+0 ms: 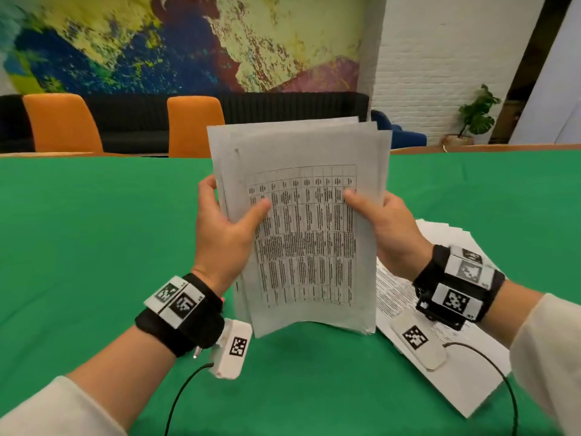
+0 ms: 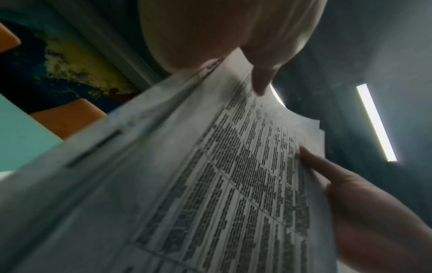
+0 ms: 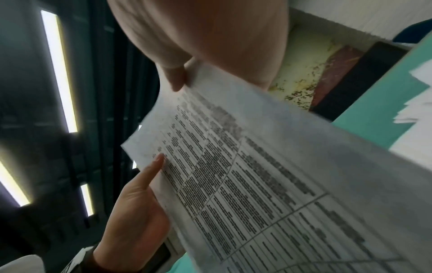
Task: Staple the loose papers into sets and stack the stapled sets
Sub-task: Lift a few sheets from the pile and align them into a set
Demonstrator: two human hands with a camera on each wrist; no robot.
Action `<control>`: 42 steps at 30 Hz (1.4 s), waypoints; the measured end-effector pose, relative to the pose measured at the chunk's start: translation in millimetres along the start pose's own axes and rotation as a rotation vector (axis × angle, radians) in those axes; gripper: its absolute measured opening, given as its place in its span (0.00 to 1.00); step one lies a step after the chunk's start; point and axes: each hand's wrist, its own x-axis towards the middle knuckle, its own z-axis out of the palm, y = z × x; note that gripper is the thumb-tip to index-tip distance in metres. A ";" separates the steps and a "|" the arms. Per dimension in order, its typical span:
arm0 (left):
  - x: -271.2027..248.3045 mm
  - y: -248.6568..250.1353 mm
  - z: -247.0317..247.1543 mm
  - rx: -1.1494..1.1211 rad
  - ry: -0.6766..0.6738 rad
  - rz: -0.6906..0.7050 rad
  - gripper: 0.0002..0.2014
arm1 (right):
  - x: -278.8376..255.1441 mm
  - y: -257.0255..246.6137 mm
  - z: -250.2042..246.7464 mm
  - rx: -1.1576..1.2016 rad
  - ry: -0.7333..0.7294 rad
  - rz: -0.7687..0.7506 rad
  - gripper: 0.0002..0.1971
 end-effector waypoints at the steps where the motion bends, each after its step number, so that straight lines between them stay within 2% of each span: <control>1: 1.8 0.8 1.1 0.012 -0.005 0.008 0.28 | -0.6 -2.6 1.6 -0.021 0.013 -0.019 0.17; 4: 11.7 16.4 5.7 -0.010 -0.013 0.115 0.26 | -1.8 -17.5 8.5 -0.019 0.055 -0.107 0.09; 7: 26.0 37.8 10.5 -0.068 -0.018 0.217 0.24 | 6.8 -35.6 16.2 -0.004 0.082 -0.220 0.10; 9: 33.4 42.6 11.6 -0.134 -0.012 0.193 0.20 | 11.9 -42.1 19.8 0.006 0.071 -0.261 0.11; 11: 32.1 34.3 9.8 -0.103 0.009 0.141 0.19 | 13.3 -38.6 19.4 -0.016 0.064 -0.249 0.11; 14: 13.6 6.1 3.2 -0.010 -0.020 0.020 0.22 | 9.9 -16.6 12.0 -0.175 0.060 -0.148 0.10; 16: 3.9 -3.8 2.2 0.018 -0.053 -0.028 0.20 | 7.2 -6.4 10.5 -0.239 0.044 -0.106 0.07; 18: 6.3 3.6 6.2 0.024 -0.037 0.011 0.18 | 8.1 -10.8 13.9 -0.219 0.055 -0.141 0.06; 20: 16.2 23.8 12.5 0.036 -0.010 0.108 0.17 | 12.7 -25.2 19.9 -0.182 0.076 -0.207 0.06; 23: 32.5 46.9 15.4 -0.013 -0.030 0.192 0.16 | 20.4 -43.0 26.0 -0.146 0.104 -0.279 0.10; 26: 32.1 39.6 9.1 0.003 -0.025 0.156 0.18 | 20.3 -36.2 23.0 -0.163 0.092 -0.268 0.13; 31: 10.2 10.5 3.5 0.140 -0.019 0.134 0.18 | 13.7 -16.6 25.4 -0.278 0.033 -0.197 0.04; 35: 29.6 33.1 6.6 0.096 0.046 0.224 0.17 | 23.8 -39.0 36.9 -0.239 0.053 -0.302 0.05; 38: 44.7 50.0 2.1 0.082 0.029 0.256 0.16 | 30.9 -49.3 38.7 -0.163 0.089 -0.337 0.08; 42: 24.9 24.7 -4.6 0.096 0.006 0.128 0.16 | 20.2 -18.0 30.7 -0.244 0.053 -0.228 0.06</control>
